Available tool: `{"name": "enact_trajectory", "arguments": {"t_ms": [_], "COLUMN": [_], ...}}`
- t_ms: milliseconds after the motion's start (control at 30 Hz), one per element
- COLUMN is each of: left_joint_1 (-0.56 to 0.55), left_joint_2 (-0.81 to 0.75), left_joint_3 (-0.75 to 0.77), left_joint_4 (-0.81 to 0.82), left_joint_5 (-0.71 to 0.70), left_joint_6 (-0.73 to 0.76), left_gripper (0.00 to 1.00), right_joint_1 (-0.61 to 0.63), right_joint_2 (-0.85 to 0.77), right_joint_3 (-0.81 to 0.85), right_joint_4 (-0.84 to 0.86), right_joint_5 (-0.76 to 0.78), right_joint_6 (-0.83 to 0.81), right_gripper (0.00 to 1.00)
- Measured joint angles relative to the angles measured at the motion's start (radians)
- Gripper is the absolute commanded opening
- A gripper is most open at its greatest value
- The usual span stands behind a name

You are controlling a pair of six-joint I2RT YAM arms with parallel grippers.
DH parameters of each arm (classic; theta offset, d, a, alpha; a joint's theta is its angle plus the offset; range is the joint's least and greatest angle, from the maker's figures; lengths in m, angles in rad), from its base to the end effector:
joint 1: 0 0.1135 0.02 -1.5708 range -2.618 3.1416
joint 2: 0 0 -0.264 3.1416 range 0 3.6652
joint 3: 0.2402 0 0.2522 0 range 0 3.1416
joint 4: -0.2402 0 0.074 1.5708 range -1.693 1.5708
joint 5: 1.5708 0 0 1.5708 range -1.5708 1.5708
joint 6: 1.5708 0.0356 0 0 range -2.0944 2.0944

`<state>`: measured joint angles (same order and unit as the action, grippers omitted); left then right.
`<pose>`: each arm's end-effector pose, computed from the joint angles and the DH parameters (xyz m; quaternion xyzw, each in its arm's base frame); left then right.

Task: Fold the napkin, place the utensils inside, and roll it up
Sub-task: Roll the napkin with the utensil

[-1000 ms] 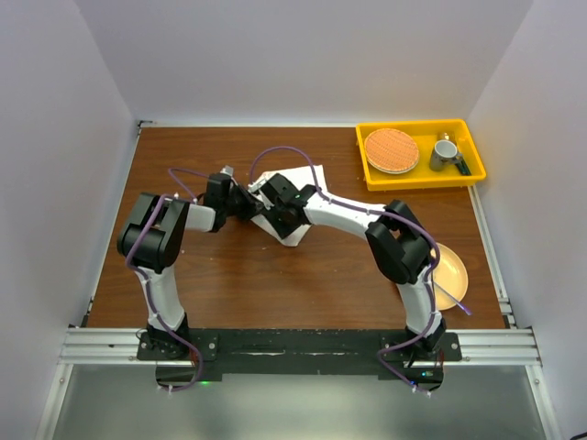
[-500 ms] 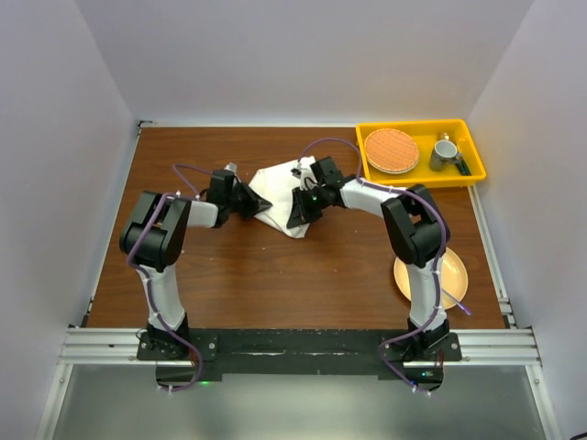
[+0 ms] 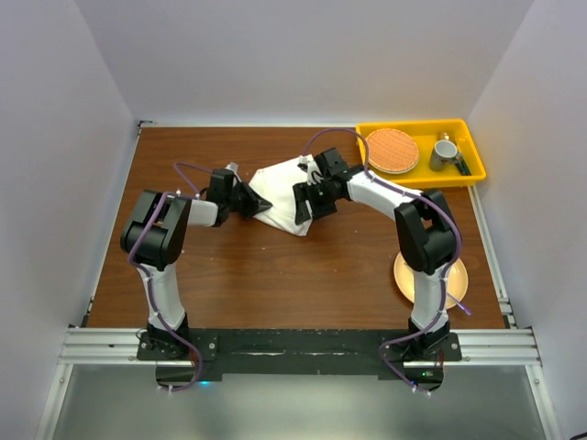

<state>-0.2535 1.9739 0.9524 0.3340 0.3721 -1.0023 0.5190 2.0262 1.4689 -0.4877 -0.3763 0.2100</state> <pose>0.3699 -0.1092 0.1107 -0.2513 0.8558 -0.3821 0.2417 0.3665 0.2244 0.1793 -0.1940 0.9298 0.2598 0.1741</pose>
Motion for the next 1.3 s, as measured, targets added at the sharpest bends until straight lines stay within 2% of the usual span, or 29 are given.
{"name": "enact_trajectory", "arguments": {"t_ms": [67, 200, 300, 333, 367, 467, 767, 867, 900, 1033, 1167, 1300], "left_joint_1": [0.000, 0.001, 0.001, 0.001, 0.001, 0.002, 0.004, 0.004, 0.004, 0.005, 0.005, 0.009], "left_joint_2": [0.001, 0.001, 0.001, 0.001, 0.001, 0.003, 0.017, 0.021, 0.022, 0.025, 0.026, 0.035], "left_joint_3": [0.000, 0.002, 0.002, 0.002, 0.002, 0.008, 0.026, 0.033, 0.037, 0.044, 0.055, 0.077], "left_joint_4": [0.000, -0.002, -0.003, -0.003, -0.003, -0.010, -0.018, -0.026, -0.029, -0.039, -0.058, -0.090], "left_joint_5": [0.002, 0.003, 0.003, 0.003, 0.003, 0.008, 0.019, 0.023, 0.026, 0.030, 0.033, 0.048], "left_joint_6": [0.000, 0.000, 0.000, 0.000, 0.000, 0.000, 0.004, 0.004, 0.004, 0.005, 0.011, 0.021], "left_gripper": [0.00, 0.00, 0.00, 0.00, 0.00, 0.00, 0.00, 0.00, 0.00, 0.00, 0.00, 0.00], "right_joint_1": [0.009, 0.031, 0.041, 0.042, 0.042, 0.042, 0.053, 0.074, 0.086, 0.146, 0.196, 0.230], "right_joint_2": [-0.027, -0.054, -0.048, -0.047, -0.042, -0.017, 0.029, 0.024, 0.024, 0.016, -0.034, -0.076], "right_joint_3": [-0.011, -0.032, -0.032, -0.032, -0.032, -0.032, -0.021, -0.009, 0.001, 0.062, 0.097, 0.114], "right_joint_4": [-0.012, -0.018, -0.015, -0.012, -0.007, 0.014, 0.068, 0.049, 0.034, -0.048, -0.061, -0.035], "right_joint_5": [0.028, 0.064, 0.106, 0.119, 0.135, 0.189, 0.285, 0.342, 0.377, 0.534, 0.593, 0.554], "right_joint_6": [-0.020, -0.038, -0.039, -0.039, -0.039, -0.040, -0.031, -0.036, -0.043, -0.098, -0.180, -0.261], "right_gripper": [0.66, 0.47, 0.31, 0.21, 0.15, 0.00, 0.00, 0.18, 0.27, 0.52, 0.65, 0.64]}}
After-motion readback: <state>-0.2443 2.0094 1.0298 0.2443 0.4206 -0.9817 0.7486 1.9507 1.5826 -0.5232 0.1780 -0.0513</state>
